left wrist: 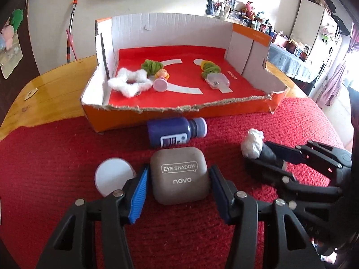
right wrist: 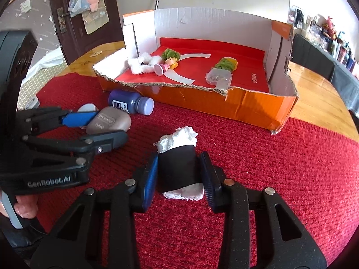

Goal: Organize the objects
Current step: 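Grasp the grey EYE SHADOW case with the left gripper, then carry the eye-shadow case and black-and-white roll with both grippers into the box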

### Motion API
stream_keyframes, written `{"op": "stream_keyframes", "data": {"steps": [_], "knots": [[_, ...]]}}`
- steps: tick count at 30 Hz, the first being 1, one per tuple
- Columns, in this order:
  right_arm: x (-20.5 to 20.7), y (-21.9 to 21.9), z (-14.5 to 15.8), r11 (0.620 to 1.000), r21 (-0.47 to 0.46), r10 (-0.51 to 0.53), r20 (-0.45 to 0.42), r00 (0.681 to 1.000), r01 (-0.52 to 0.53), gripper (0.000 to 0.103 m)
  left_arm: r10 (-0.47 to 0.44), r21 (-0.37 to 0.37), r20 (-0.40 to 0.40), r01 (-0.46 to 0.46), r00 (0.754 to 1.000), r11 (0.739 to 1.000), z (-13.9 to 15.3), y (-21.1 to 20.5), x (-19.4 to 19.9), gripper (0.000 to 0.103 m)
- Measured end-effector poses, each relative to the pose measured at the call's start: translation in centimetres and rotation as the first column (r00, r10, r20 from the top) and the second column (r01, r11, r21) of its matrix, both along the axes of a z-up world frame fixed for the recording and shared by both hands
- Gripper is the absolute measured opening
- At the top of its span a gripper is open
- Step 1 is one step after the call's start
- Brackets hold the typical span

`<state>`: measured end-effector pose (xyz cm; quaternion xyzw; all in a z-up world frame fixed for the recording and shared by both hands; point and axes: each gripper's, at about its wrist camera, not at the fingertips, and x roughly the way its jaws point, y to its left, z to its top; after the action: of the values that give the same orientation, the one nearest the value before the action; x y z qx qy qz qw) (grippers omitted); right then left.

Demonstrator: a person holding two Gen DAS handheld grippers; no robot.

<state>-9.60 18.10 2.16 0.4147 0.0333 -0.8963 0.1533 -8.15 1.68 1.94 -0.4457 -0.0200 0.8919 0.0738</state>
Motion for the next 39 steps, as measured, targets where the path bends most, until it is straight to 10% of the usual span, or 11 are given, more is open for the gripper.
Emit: {"op": "stream_keyframes", "data": {"steps": [39], "knots": [[0.2, 0.9, 6.2, 0.983, -0.177, 0.062, 0.057, 0.996, -0.051, 0.033, -0.130, 0.086, -0.059, 0.134, 0.990, 0.987, 7.2, -1.6, -0.7, 0.054]]}}
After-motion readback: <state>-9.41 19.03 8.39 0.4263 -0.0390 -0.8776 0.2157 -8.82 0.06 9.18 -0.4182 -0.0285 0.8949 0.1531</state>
